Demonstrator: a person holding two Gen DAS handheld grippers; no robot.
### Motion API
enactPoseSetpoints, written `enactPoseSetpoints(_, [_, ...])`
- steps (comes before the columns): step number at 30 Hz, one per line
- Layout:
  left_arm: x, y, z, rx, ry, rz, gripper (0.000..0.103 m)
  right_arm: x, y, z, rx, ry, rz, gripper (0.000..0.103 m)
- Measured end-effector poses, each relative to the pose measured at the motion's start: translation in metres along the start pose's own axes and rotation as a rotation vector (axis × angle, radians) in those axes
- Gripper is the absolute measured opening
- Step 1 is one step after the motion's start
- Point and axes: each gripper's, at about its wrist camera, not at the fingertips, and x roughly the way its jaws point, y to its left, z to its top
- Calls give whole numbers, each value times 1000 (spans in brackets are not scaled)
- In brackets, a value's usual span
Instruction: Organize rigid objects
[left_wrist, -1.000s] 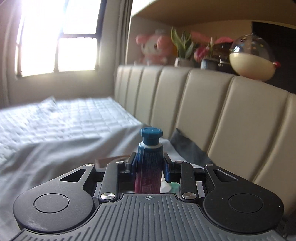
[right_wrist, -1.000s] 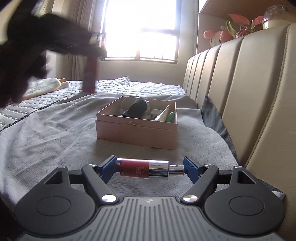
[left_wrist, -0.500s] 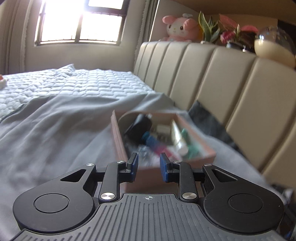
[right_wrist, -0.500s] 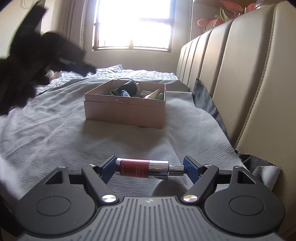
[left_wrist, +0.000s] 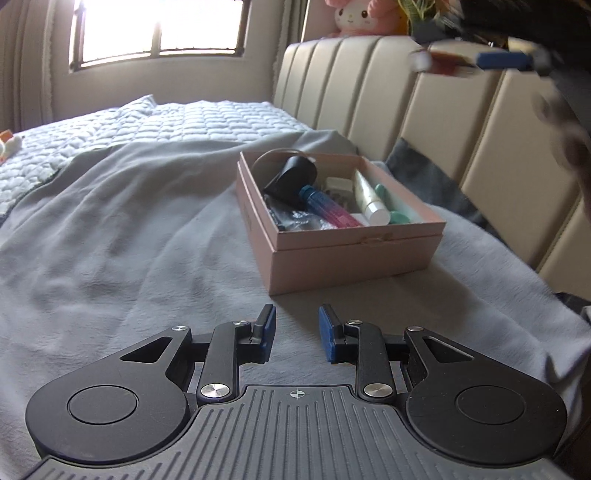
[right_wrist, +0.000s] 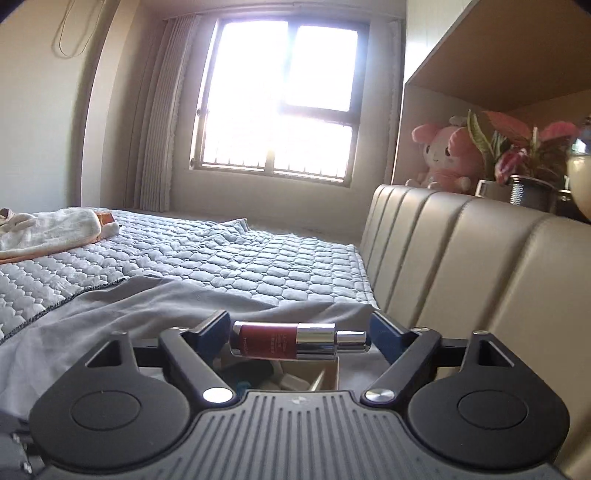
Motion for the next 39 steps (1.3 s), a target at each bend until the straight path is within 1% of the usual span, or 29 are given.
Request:
enactPoseSetpoints(1, [2,0,-1,1,0,6,28,13,-1,3,31,25,-12,94])
enactPoseSetpoints(3, [5,2,-2,-6,-2,3,28,29,-3,-8,108,77,-15,94])
enactPoseSetpoints(5, [8,3,-2,-16,-2,1,28,34,-2,-34,167,102,7,94])
enactPoseSetpoints(9, [17,3,-4,-25,1,11,28,36,9,-97,220,113,-26,94])
enactPoseSetpoints(11, [20,1,-5,-20,3,17,28,35,17,-123,217,118,-24,94])
enactPoseSetpoints(14, [24,-2,-8,-11,9,29,28,33,30,-157,153,141,-50,94])
enactPoseSetpoints(17, [31,-4,-12,-6,21,40,28,34,31,-183,92,184,-68,94])
enactPoseSetpoints(19, [36,-6,-17,-6,20,39,28,37,25,-197,85,244,-79,94])
enactPoseSetpoints(21, [41,-8,-24,-15,11,33,29,40,17,-204,125,311,-65,94])
enactPoseSetpoints(24, [43,-16,-34,7,-35,48,30,37,15,-206,149,321,-55,96])
enactPoseSetpoints(27, [46,-21,-34,40,-41,66,30,34,19,-208,132,316,-76,98])
enactPoseSetpoints(29, [48,-18,-33,21,-37,59,30,31,20,-209,141,311,-82,100])
enactPoseSetpoints(33, [50,-14,-32,-6,-34,42,30,30,14,-212,190,317,-60,102])
enactPoseSetpoints(35, [49,-17,-33,12,-37,54,30,29,12,-214,203,307,-50,103])
enactPoseSetpoints(39, [50,-25,-35,55,-40,86,30,30,15,-216,185,295,-64,103])
